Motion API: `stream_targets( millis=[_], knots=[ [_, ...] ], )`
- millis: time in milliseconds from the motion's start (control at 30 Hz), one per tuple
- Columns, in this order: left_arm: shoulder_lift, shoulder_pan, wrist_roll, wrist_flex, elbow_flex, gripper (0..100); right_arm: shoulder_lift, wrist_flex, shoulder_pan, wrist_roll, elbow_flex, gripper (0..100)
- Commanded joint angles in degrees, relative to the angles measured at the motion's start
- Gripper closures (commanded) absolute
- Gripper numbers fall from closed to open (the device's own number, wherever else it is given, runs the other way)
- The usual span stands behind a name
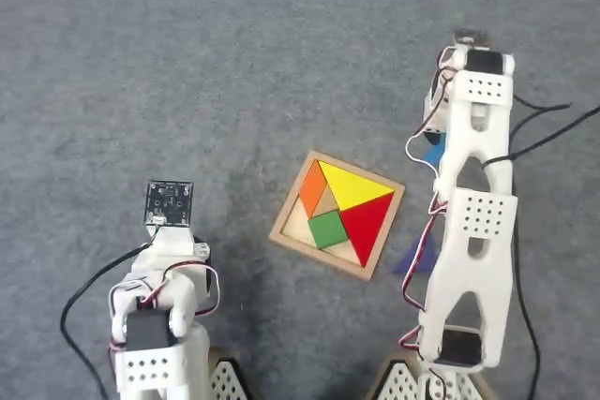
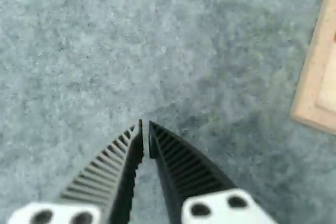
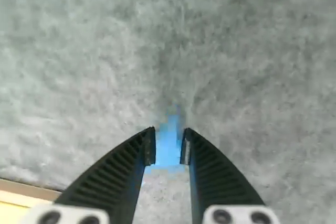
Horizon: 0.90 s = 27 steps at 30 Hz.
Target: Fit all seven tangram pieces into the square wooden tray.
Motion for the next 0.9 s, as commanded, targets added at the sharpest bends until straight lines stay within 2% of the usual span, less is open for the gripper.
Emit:
stream_targets(
  millis=[0, 133, 267, 400, 567, 867],
  knots=[
    [-0.97, -0.18, 0.88, 0.35, -0.75, 98, -1.45, 2.59, -0.66, 1.05, -2.99, 91.3],
    [-0.97, -0.18, 0.88, 0.35, -0.75, 98, -2.42, 2.86, -0.75, 2.81, 0.97, 91.4],
    [-0.97, -0.18, 0.88, 0.35, -0.75, 98, -9.54, 2.86, -1.01, 1.85, 10.90, 92.9],
    [-0.97, -0.18, 0.88, 0.35, -0.75, 98, -18.95, 2.24, -2.68, -5.54, 22.42, 89.0],
    [-0.97, -0.18, 0.88, 0.35, -0.75, 98, -21.49, 1.54, -3.38, -16.26, 25.23, 78.2],
    [-0.97, -0.18, 0.88, 0.35, -0.75, 98, -17.01, -5.41, -5.32, -31.74, 25.23, 77.9]
  ],
)
